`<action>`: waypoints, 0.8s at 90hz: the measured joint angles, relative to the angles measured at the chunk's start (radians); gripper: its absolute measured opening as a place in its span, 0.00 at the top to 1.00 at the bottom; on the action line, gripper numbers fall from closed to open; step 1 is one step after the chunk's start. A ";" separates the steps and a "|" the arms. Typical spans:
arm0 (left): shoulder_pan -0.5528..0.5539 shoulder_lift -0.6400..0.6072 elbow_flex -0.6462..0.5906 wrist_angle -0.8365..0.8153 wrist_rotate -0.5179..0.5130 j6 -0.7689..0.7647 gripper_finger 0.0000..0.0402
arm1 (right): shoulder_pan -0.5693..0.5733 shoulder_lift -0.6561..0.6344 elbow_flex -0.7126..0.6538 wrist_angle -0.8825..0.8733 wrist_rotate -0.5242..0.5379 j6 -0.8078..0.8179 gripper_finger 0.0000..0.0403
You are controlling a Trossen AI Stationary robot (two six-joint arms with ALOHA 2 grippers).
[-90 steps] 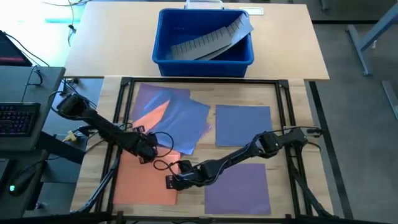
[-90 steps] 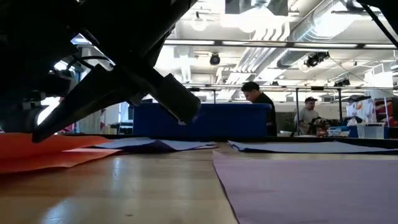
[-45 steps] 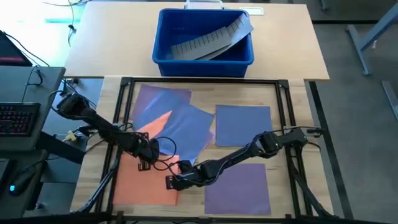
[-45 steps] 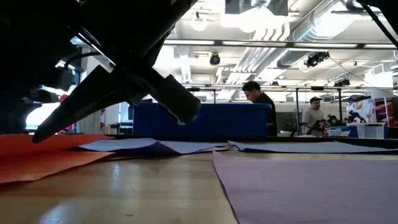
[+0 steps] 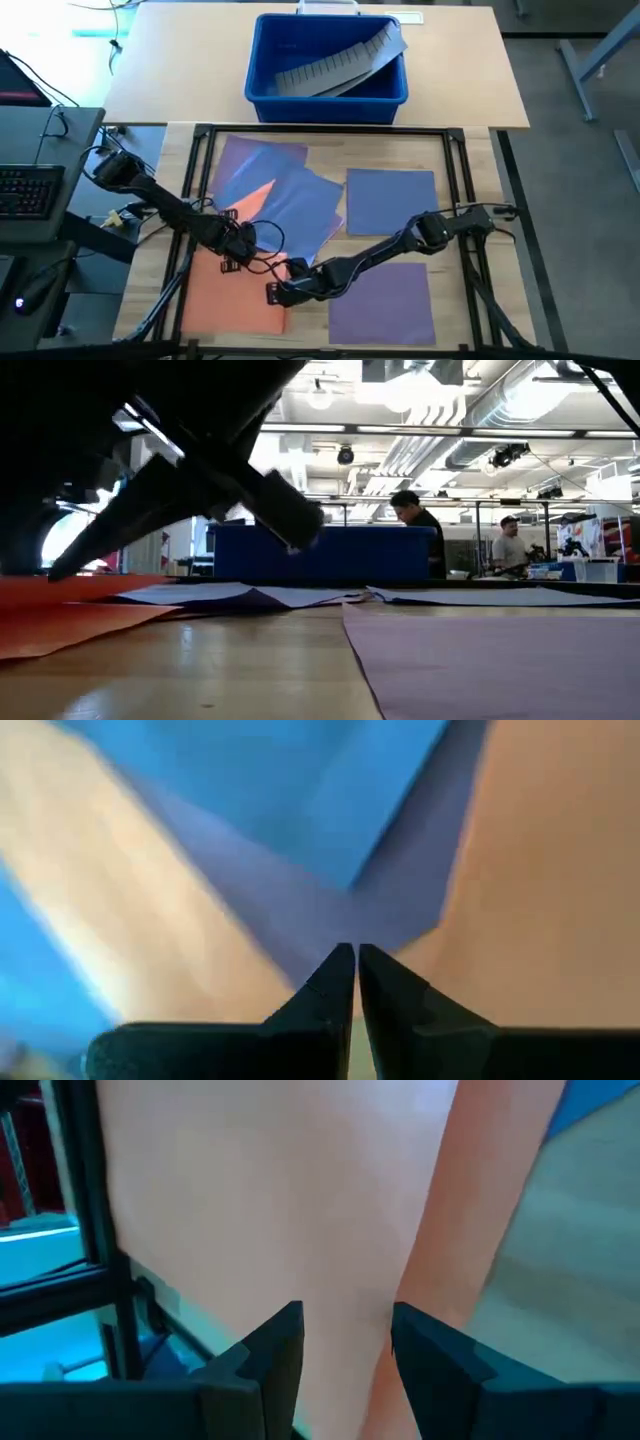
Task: Organize paper
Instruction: Stack the orange paper on top of the orange paper, then stack the blue paper on top of the blue paper
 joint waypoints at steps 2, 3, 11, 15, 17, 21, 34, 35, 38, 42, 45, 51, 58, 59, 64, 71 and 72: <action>0.000 0.000 0.007 -0.012 -0.007 0.001 1.00 | 0.000 0.000 0.008 -0.009 0.000 0.000 0.66; 0.000 0.000 0.010 -0.017 -0.011 0.001 1.00 | 0.000 0.000 0.012 -0.016 -0.001 -0.001 0.66; -0.004 0.000 0.037 -0.062 -0.020 0.002 1.00 | 0.000 0.000 0.055 -0.099 -0.002 -0.005 0.66; -0.008 -0.002 0.050 -0.067 -0.017 0.001 1.00 | 0.000 0.000 0.078 -0.156 0.005 -0.006 0.66; -0.011 -0.004 0.055 -0.069 -0.016 0.001 1.00 | 0.000 0.000 0.090 -0.191 0.007 -0.008 0.66; -0.017 -0.011 0.067 -0.082 -0.016 -0.002 1.00 | -0.002 0.000 0.115 -0.263 0.009 -0.021 0.66; -0.036 -0.065 0.107 -0.143 -0.016 -0.069 1.00 | -0.034 0.000 0.217 -0.483 -0.007 -0.122 0.66; -0.038 -0.071 0.107 -0.144 -0.016 -0.079 1.00 | -0.039 0.000 0.226 -0.500 -0.012 -0.134 0.66; -0.043 -0.092 0.106 -0.144 -0.016 -0.104 1.00 | -0.051 0.000 0.248 -0.550 -0.026 -0.175 0.66; -0.045 -0.118 0.095 -0.132 -0.015 -0.133 1.00 | -0.072 -0.005 0.251 -0.585 -0.041 -0.230 0.66; -0.045 -0.137 0.078 -0.113 -0.017 -0.150 1.00 | -0.088 -0.015 0.236 -0.602 -0.057 -0.267 0.66; -0.036 -0.164 0.027 -0.061 -0.007 -0.166 1.00 | -0.129 -0.019 0.209 -0.629 -0.090 -0.349 0.66; -0.013 -0.177 -0.046 0.026 0.020 -0.167 1.00 | -0.175 -0.018 0.181 -0.651 -0.144 -0.433 0.66; -0.010 -0.178 -0.057 0.034 0.022 -0.167 1.00 | -0.180 -0.018 0.177 -0.653 -0.149 -0.443 0.66; 0.005 -0.179 -0.106 0.064 0.034 -0.179 1.00 | -0.204 -0.018 0.168 -0.660 -0.175 -0.473 0.66; 0.023 -0.179 -0.160 0.096 0.037 -0.200 1.00 | -0.229 -0.018 0.184 -0.728 -0.218 -0.496 0.66; 0.026 -0.180 -0.167 0.101 0.037 -0.201 1.00 | -0.232 -0.018 0.186 -0.735 -0.227 -0.501 0.66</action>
